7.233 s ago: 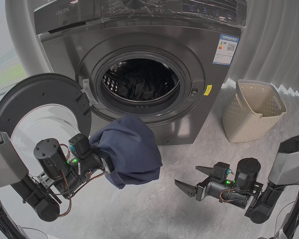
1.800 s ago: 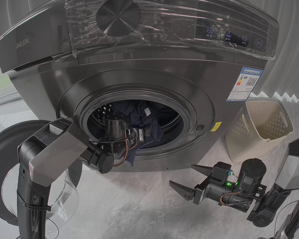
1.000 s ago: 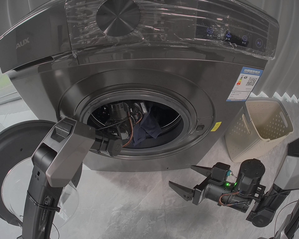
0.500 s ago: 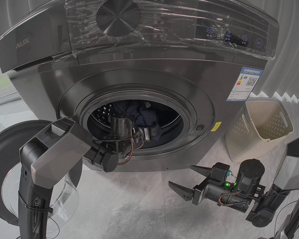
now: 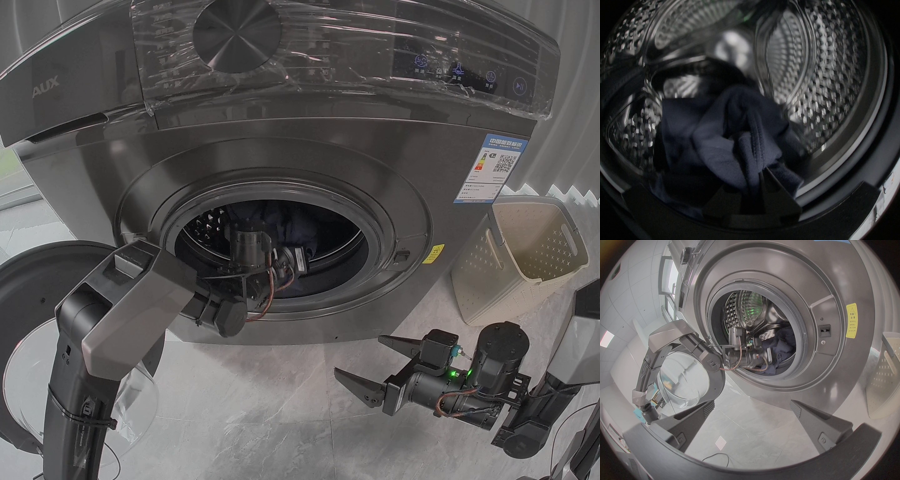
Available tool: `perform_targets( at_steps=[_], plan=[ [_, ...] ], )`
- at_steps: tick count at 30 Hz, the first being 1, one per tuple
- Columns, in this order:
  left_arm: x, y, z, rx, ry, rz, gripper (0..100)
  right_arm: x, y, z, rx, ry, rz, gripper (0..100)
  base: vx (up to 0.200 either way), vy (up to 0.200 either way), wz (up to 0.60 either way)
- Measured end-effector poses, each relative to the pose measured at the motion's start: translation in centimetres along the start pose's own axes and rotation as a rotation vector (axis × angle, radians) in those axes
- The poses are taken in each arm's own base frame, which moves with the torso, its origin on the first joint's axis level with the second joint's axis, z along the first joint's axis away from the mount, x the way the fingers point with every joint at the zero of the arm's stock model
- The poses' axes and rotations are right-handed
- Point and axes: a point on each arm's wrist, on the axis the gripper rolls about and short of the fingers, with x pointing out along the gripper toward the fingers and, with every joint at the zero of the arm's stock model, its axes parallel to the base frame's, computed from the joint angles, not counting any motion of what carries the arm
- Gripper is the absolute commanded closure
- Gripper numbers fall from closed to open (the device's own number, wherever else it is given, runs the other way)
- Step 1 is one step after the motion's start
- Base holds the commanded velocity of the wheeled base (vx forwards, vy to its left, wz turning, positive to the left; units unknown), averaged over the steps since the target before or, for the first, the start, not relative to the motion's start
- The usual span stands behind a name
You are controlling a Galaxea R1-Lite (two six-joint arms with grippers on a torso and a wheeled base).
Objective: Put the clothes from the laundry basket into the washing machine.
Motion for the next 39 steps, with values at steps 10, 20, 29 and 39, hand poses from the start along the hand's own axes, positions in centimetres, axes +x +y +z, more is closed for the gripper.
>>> perform_targets(
  at_steps=[10, 20, 29, 39],
  plan=[
    [2.6, 0.4, 6.6, -0.068, -0.319, 0.045, 100, 0.1, 0.0, 0.0, 0.0, 0.001, 0.001, 0, 0.0, 0.0, 0.0],
    [4.3, 1.9, 4.9, -0.081, -0.359, 0.102, 0, 0.1, 0.0, -0.1, 0.002, 0.004, 0.0, 0, 0.0, 0.0, 0.0],
    [3.1, 1.8, 2.4, -0.045, -0.159, 0.128, 0, 0.1, 0.0, -0.2, 0.002, 0.008, 0.0, 0, 0.0, 0.0, 0.0],
    [1.5, 1.8, 0.7, 0.035, 0.016, 0.149, 100, 0.1, 0.1, -0.3, 0.002, 0.013, 0.003, 0, 0.0, 0.0, 0.0]
  ],
)
